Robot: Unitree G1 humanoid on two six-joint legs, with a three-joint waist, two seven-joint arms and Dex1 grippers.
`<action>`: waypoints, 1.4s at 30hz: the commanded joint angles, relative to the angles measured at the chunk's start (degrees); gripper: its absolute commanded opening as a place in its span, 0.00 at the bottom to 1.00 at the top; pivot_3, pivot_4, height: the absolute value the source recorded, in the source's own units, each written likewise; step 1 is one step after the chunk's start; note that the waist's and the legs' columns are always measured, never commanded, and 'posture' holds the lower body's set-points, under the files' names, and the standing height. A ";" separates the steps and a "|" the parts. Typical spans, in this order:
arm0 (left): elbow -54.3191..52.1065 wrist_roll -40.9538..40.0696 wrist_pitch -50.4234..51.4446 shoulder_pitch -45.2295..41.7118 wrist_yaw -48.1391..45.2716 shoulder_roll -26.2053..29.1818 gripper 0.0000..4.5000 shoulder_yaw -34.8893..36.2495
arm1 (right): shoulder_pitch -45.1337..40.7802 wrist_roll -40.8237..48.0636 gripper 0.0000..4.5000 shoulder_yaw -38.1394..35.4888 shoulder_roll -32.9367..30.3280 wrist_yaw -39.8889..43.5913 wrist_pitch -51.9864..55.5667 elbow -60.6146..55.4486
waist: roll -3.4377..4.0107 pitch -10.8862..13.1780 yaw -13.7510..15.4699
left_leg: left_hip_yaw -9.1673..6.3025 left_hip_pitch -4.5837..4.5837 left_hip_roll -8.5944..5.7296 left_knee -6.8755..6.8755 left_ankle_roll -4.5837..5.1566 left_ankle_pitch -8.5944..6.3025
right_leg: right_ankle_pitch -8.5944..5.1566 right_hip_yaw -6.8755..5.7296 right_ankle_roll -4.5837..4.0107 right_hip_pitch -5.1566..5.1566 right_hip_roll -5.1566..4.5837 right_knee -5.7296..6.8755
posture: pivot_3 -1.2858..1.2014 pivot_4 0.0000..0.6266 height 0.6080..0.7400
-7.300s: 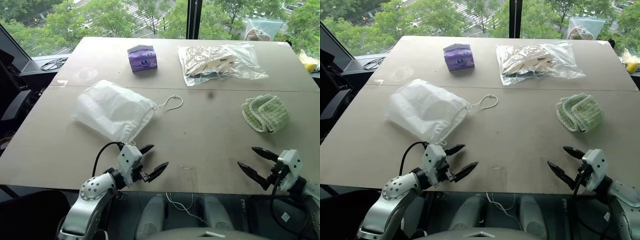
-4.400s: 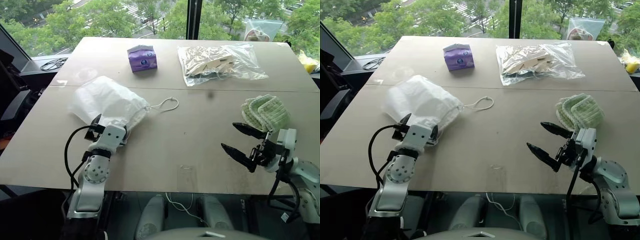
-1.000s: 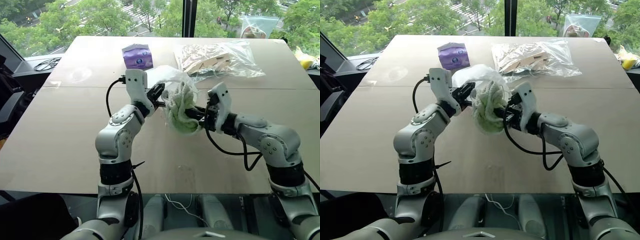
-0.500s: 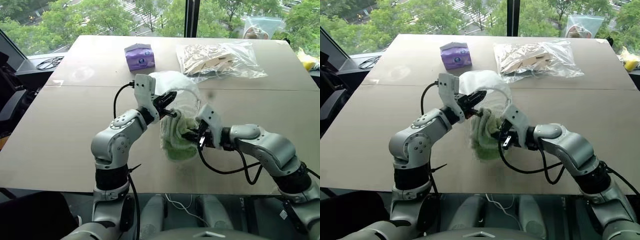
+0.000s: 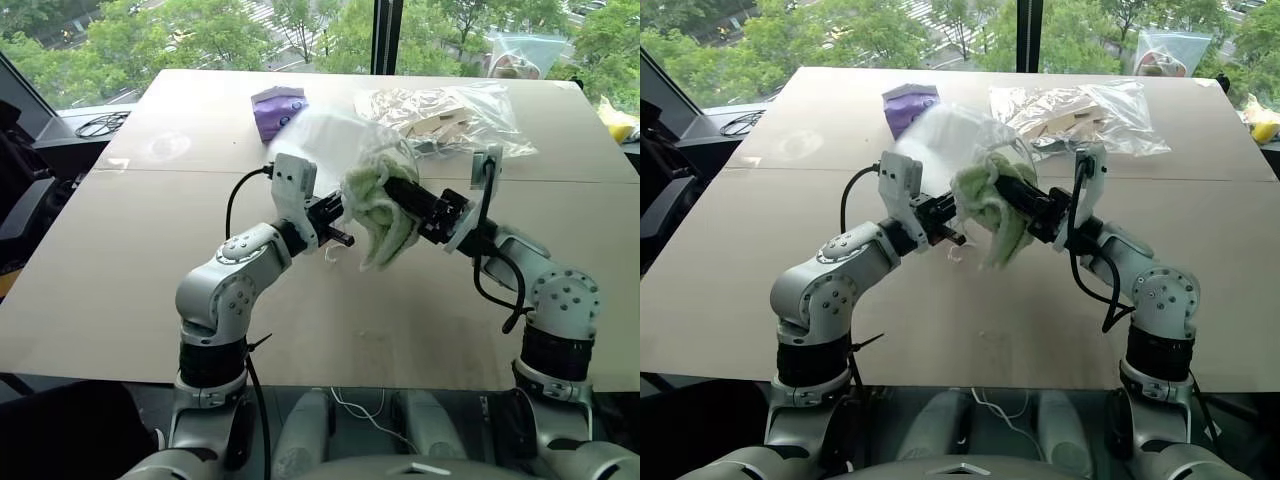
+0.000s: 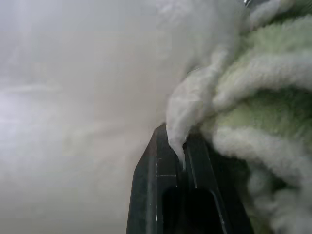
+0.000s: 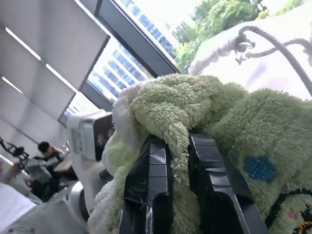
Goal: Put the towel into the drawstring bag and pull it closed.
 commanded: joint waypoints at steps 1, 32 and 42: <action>-1.59 -1.48 -0.70 -0.21 -1.65 0.11 0.00 -1.60 | -0.26 0.55 0.01 1.04 3.19 -4.84 -2.83 0.33 | 0.01 0.00 -0.32 | 0.01 0.02 0.00 0.00 0.00 0.00 | 0.00 0.01 0.00 0.00 0.00 0.02 | 0.52 0.24 1.00; -5.04 -7.54 1.58 2.21 -1.46 0.63 0.00 -2.20 | -2.11 22.81 0.01 -6.24 14.03 -19.09 -15.98 5.77 | 0.14 0.08 -0.44 | 0.21 0.02 0.35 0.04 -0.01 0.01 | 0.07 0.23 -0.11 -0.04 0.36 -0.06 | 0.52 0.24 1.00; -1.44 -5.18 -1.33 0.12 -1.62 -0.01 0.00 -5.50 | -4.59 30.60 0.01 -2.07 19.31 -40.77 -31.29 6.79 | 0.22 0.12 -0.43 | 0.25 0.06 0.46 0.03 -0.01 0.01 | 0.06 0.27 -0.12 -0.06 0.48 -0.03 | 0.52 0.24 1.00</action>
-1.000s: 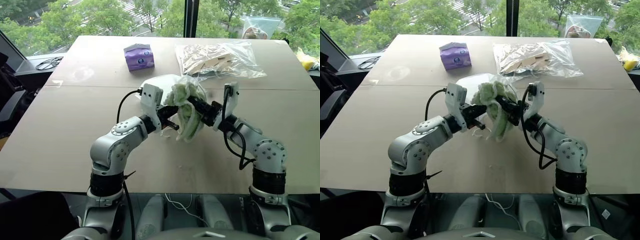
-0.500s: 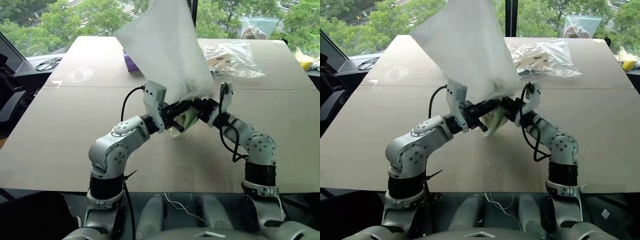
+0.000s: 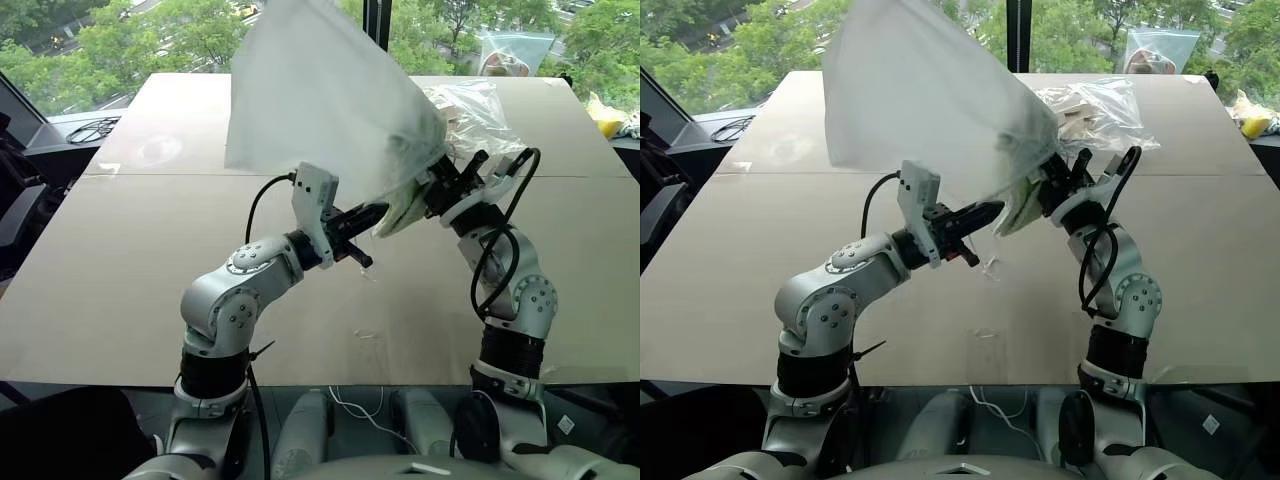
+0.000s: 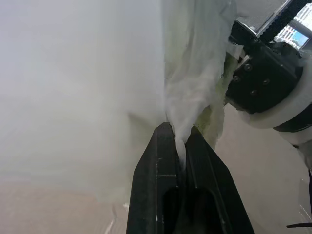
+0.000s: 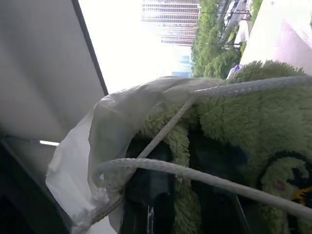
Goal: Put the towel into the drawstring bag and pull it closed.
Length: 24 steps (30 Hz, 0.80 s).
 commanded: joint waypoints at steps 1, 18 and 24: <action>3.19 2.24 -2.22 -2.47 0.12 -1.07 0.00 -2.19 | -3.71 -3.10 0.01 3.39 6.16 -8.92 -6.62 -1.68 | 0.00 0.00 0.03 | 0.00 0.00 0.00 0.00 0.00 0.00 | 0.00 0.00 0.00 0.00 0.00 0.00 | 0.52 0.24 1.00; 27.31 2.72 -10.17 -9.24 0.80 -11.07 0.00 5.47 | 12.05 -15.04 0.70 8.17 -22.94 6.30 10.49 -4.98 | 0.00 -0.02 0.09 | 0.05 -0.10 -0.04 -0.02 0.01 -0.01 | 0.00 0.02 0.00 -0.02 -0.03 -0.13 | 0.52 0.24 1.00; 27.59 2.85 -8.91 -7.21 -1.97 -8.60 0.00 4.45 | 13.70 -18.92 0.70 13.31 -27.79 14.70 16.49 -7.78 | 0.00 -0.02 -0.02 | 0.07 -0.01 0.06 -0.03 0.02 -0.01 | -0.01 0.07 0.02 -0.01 0.13 -0.07 | 0.52 0.24 1.00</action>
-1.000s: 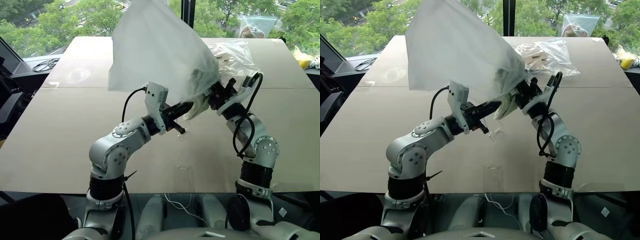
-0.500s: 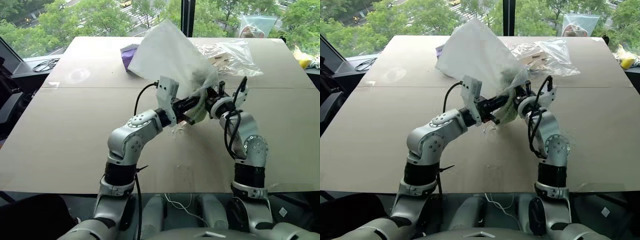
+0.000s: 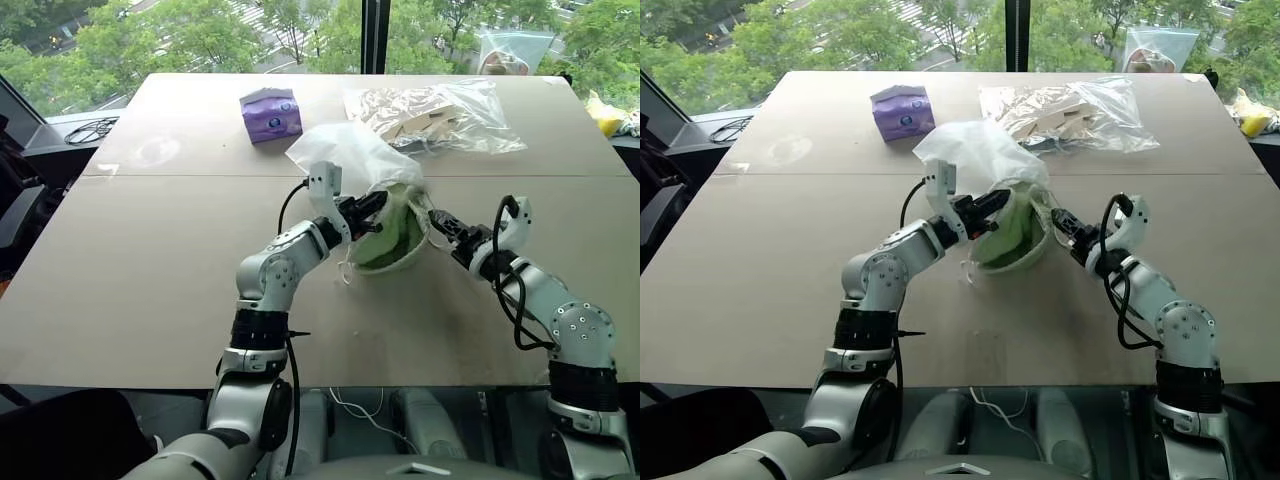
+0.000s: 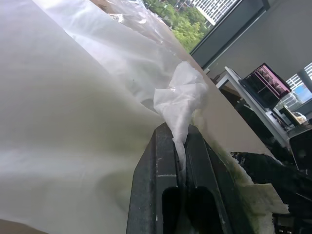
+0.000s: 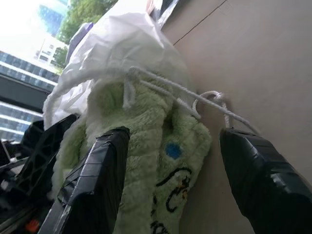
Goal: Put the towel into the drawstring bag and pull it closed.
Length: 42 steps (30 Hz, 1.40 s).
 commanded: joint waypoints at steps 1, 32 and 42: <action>-1.18 -0.27 0.95 1.30 -2.68 1.47 0.00 -1.03 | 0.11 -2.65 0.70 4.04 -0.72 4.86 2.71 -3.81 | 0.00 0.00 0.06 | -0.01 0.01 0.00 0.00 0.00 0.00 | 0.00 0.00 0.00 0.00 0.00 0.02 | 0.52 0.24 1.00; -11.36 -3.37 6.14 4.63 -15.66 7.74 0.00 -8.37 | -10.57 -24.72 0.02 7.51 7.80 24.10 2.19 1.08 | 0.01 0.01 0.17 | -0.05 -0.01 -0.01 0.05 -0.02 0.01 | 0.02 -0.01 0.00 0.00 -0.01 0.03 | 0.52 0.24 1.00; -18.95 -12.33 12.43 5.63 -23.52 10.65 0.00 -8.61 | -10.99 -11.10 0.02 0.97 10.04 31.82 8.59 5.61 | 0.02 0.02 0.13 | -0.03 -0.03 0.00 0.04 -0.01 0.00 | 0.01 -0.01 -0.01 0.01 -0.02 0.00 | 0.52 0.24 1.00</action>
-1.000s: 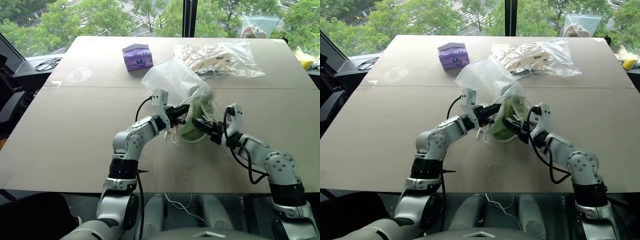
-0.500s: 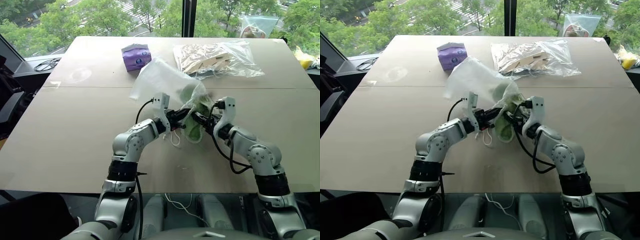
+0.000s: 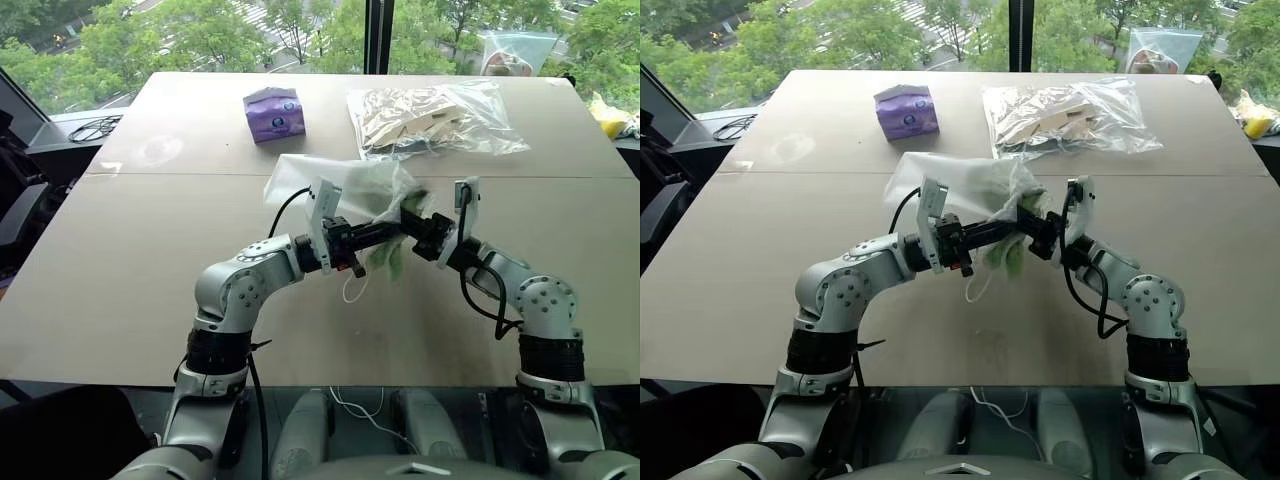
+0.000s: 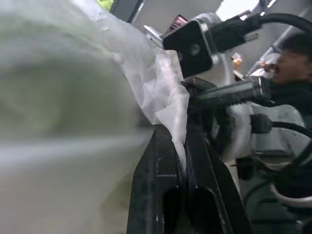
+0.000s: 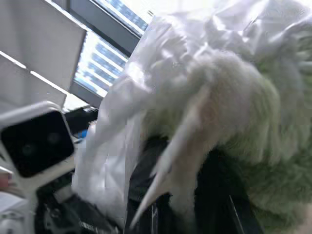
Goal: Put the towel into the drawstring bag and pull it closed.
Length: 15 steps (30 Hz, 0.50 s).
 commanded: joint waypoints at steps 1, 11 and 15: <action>-3.22 -4.59 3.11 0.15 -2.28 -0.08 0.00 -1.84 | -1.31 1.02 0.02 1.13 0.48 2.30 0.80 0.60 | 0.00 0.00 -0.12 | 0.02 0.03 0.00 0.00 0.00 0.00 | 0.00 0.01 0.00 0.00 0.00 0.02 | 0.52 0.24 1.00; -4.53 -5.68 4.18 1.81 -1.42 1.27 0.00 -2.93 | -7.87 4.71 0.02 -5.34 9.59 -13.35 -4.25 2.97 | 0.03 0.02 -0.07 | 0.01 0.05 0.03 0.01 0.00 0.00 | 0.00 0.02 0.00 -0.01 0.03 0.08 | 0.52 0.24 1.00; -1.93 -2.77 0.63 0.90 1.19 -0.03 0.00 -2.10 | -5.78 -1.32 0.22 -4.55 8.46 -22.96 -2.70 1.73 | 0.05 0.01 0.36 | -0.03 0.04 0.01 0.00 -0.01 0.00 | 0.00 -0.03 -0.01 -0.01 0.01 0.05 | 0.52 0.24 1.00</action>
